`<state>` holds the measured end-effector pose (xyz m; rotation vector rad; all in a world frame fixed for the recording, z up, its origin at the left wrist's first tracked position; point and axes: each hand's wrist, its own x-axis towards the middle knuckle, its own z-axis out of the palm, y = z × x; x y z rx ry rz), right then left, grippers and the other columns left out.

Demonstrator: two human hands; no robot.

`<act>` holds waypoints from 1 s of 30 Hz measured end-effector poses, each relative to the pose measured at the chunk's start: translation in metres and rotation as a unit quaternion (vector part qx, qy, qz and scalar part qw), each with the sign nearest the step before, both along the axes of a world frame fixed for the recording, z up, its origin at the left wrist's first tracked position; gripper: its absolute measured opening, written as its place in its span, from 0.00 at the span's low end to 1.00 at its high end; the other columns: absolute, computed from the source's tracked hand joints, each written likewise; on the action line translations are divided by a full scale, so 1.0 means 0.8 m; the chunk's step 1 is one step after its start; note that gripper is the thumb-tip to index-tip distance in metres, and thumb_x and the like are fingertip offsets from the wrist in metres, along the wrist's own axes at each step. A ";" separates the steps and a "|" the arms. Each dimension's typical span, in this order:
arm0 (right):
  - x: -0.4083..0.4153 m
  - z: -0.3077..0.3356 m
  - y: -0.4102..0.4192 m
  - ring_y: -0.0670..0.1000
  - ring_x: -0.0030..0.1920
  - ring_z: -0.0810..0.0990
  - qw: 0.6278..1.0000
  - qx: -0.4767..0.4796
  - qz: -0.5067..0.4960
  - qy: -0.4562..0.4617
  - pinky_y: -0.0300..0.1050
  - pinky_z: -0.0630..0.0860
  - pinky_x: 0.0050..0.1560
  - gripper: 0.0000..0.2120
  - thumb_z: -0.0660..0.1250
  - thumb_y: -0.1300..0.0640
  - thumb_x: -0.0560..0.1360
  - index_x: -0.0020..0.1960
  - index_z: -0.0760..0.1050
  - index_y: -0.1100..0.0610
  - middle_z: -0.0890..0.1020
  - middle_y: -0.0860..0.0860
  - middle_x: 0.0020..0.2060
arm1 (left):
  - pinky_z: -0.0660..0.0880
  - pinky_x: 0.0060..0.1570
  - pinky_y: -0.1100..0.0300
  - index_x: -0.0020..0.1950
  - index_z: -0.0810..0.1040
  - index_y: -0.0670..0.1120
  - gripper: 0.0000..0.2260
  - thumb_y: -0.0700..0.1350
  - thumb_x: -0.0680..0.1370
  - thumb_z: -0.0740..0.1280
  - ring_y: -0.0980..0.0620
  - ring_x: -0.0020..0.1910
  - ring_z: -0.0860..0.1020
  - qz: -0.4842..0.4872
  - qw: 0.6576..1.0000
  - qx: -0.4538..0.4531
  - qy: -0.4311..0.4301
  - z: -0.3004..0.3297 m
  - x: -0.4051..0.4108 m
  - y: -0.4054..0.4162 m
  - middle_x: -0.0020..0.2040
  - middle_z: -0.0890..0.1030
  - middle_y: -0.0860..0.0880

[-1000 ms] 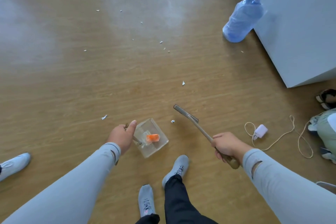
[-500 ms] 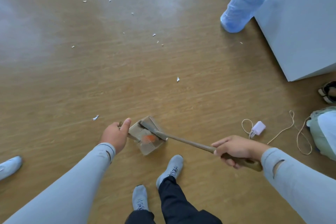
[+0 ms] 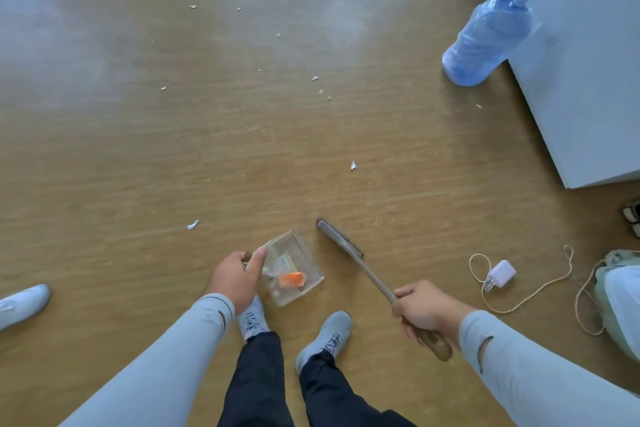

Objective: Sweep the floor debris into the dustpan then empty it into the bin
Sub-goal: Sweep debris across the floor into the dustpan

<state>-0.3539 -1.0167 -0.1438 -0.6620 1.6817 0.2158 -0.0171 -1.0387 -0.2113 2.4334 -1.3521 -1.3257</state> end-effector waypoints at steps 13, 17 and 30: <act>-0.011 0.107 -0.032 0.51 0.21 0.67 0.995 -0.011 -0.094 0.001 0.35 0.64 0.23 0.18 0.63 0.61 0.79 0.64 0.71 0.71 0.73 0.55 0.23 | 0.79 0.49 0.48 0.52 0.78 0.45 0.26 0.67 0.81 0.58 0.43 0.41 0.79 0.008 0.996 0.008 0.084 0.085 0.053 -0.068 0.46 0.83 0.44; 0.029 0.118 -0.042 0.52 0.20 0.68 0.990 -0.063 -0.123 0.022 0.37 0.65 0.22 0.05 0.63 0.62 0.79 0.47 0.75 0.62 0.74 0.56 0.23 | 0.79 0.38 0.54 0.57 0.75 0.44 0.26 0.67 0.82 0.58 0.48 0.32 0.79 -0.018 0.994 -0.001 0.112 0.106 0.061 -0.104 0.42 0.87 0.49; -0.033 0.070 -0.128 0.51 0.20 0.72 0.956 -0.094 -0.270 0.065 0.36 0.67 0.23 0.06 0.64 0.64 0.76 0.41 0.74 0.60 0.75 0.55 0.24 | 0.72 0.25 0.60 0.59 0.74 0.43 0.26 0.66 0.81 0.60 0.49 0.27 0.71 -0.028 0.987 -0.029 0.157 0.122 0.014 -0.230 0.41 0.80 0.45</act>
